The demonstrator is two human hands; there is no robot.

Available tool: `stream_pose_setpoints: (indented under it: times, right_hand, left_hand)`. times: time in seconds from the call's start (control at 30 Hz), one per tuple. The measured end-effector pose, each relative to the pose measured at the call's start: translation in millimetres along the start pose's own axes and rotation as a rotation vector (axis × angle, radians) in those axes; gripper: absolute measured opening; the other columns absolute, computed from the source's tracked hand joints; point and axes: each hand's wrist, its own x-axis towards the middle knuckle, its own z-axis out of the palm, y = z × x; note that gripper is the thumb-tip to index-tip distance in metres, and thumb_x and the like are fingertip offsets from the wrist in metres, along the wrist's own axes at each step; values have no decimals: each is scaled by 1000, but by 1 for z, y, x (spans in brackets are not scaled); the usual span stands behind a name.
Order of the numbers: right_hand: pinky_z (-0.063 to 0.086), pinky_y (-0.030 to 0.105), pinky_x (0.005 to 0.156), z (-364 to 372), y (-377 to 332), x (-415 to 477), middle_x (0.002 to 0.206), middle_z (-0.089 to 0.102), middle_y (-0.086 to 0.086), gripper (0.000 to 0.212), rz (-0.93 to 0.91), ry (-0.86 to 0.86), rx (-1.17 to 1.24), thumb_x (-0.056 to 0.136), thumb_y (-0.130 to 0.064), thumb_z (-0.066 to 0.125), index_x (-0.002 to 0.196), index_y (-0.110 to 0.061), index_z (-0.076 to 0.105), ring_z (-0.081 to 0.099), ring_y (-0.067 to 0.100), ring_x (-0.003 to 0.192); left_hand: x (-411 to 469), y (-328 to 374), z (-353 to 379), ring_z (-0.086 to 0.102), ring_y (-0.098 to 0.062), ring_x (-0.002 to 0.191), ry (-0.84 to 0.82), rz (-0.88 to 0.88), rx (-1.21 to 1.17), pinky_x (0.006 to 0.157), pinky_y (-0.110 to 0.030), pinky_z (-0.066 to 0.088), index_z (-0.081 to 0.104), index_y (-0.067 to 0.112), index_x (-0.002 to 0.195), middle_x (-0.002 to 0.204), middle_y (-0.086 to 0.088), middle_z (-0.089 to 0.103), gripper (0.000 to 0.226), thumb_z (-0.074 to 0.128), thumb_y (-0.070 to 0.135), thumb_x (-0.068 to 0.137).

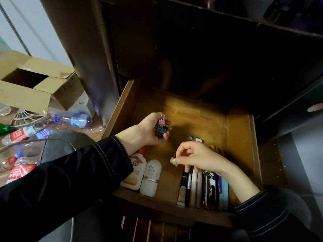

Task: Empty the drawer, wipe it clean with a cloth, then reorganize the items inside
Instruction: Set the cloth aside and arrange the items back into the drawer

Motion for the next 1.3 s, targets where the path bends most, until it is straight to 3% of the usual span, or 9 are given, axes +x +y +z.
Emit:
stream_pose_setpoints:
  times: [0.13,0.23,0.63,0.8,0.9,1.0,1.13,1.2,1.3]
  right_hand:
    - [48,31,62,26,4,13,83,71,-3,9,-38,-102,-294,84,-25,77,86,-17,74,59,4,68]
    - [44,35,59,43,7,20,78,70,10,12,10,-156,-393,82,-23,73,80,-12,75,53,8,62]
    - [38,35,58,58,11,21,77,67,24,19,16,-276,-429,86,-14,69,78,4,71,48,19,60]
    - [40,37,60,58,11,20,80,67,25,31,14,-313,-382,90,-30,73,87,1,73,51,21,63]
    - [43,30,56,43,7,21,58,65,2,30,36,-181,-374,94,-32,66,79,-7,72,53,6,49]
    - [47,32,56,22,2,22,57,67,1,33,45,181,-390,97,-34,60,72,-15,69,53,5,45]
    - [56,36,74,5,-3,16,74,69,-8,21,-40,631,-244,97,-37,59,86,-24,71,65,6,73]
    - [58,35,77,6,-8,14,85,70,-14,10,-140,693,-121,95,-33,62,94,-28,70,66,3,86]
    - [59,42,72,10,-13,12,84,69,-10,5,-252,700,-19,93,-32,64,97,-30,67,68,9,81]
  left_hand:
    - [3,-7,4,50,-17,57,-19,-26,28,44,-19,40,57,12,78,74,-8,59,26,47,30,94]
    - [3,-11,8,49,-16,59,-60,-40,60,45,-19,40,57,13,77,75,-7,57,27,45,30,95]
    - [-4,-13,14,48,-15,62,-60,-31,102,44,-17,40,57,12,80,76,-6,56,25,44,27,96]
    - [-2,-15,13,49,-16,61,-40,-35,112,44,-17,41,59,12,81,76,-7,57,24,47,27,96]
    - [0,-16,12,49,-15,58,-24,-39,140,44,-17,40,59,13,79,73,-5,57,25,48,28,95]
    - [1,-17,12,49,-15,59,-13,-34,163,45,-18,40,59,14,77,73,-4,58,23,51,28,94]
    - [0,-20,14,48,-13,58,-15,-33,196,44,-18,39,58,15,82,75,-4,58,20,52,29,95]
    - [0,-22,16,48,-13,58,-36,-26,228,44,-19,38,58,15,86,75,-3,58,20,50,30,97]
    - [-1,-25,21,48,-12,58,-77,-19,256,46,-19,37,58,15,88,70,-2,57,26,44,33,101]
